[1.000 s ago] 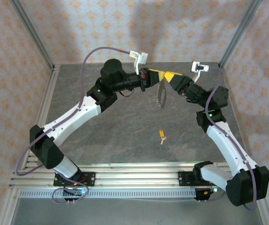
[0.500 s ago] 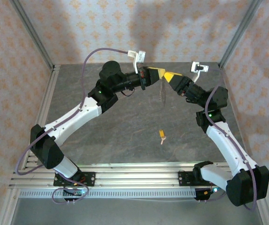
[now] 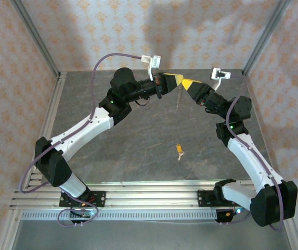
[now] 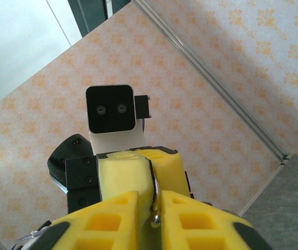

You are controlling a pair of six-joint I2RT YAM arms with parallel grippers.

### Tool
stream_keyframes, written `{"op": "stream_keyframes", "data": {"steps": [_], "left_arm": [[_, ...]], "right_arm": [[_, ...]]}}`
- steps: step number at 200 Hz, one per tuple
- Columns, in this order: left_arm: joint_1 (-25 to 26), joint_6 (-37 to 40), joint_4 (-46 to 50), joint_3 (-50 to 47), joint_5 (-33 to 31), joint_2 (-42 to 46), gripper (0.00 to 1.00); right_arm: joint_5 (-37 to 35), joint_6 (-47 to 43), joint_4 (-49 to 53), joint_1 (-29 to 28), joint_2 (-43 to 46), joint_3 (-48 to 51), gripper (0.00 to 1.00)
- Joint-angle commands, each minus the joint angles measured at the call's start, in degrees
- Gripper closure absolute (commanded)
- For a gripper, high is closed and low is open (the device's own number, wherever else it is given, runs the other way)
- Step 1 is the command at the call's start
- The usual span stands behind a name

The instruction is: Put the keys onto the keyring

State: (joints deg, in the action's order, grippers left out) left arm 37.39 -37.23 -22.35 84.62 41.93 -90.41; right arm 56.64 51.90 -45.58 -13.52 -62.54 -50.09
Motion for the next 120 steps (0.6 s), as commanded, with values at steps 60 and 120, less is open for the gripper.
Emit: {"op": "stream_keyframes", "data": {"steps": [60, 120], "left_arm": [[1.73, -0.46, -2.10, 0.30, -2.86, -1.18, 0.98], [1.73, -3.35, -3.09, -4.08, -12.21, 2.38, 0.53]], "right_arm": [[-3.95, 1.10, -4.98, -1.97, -0.56, 0.87, 1.00], [-10.49, 1.89, -6.71, -1.96, -0.39, 3.82, 1.00]]}}
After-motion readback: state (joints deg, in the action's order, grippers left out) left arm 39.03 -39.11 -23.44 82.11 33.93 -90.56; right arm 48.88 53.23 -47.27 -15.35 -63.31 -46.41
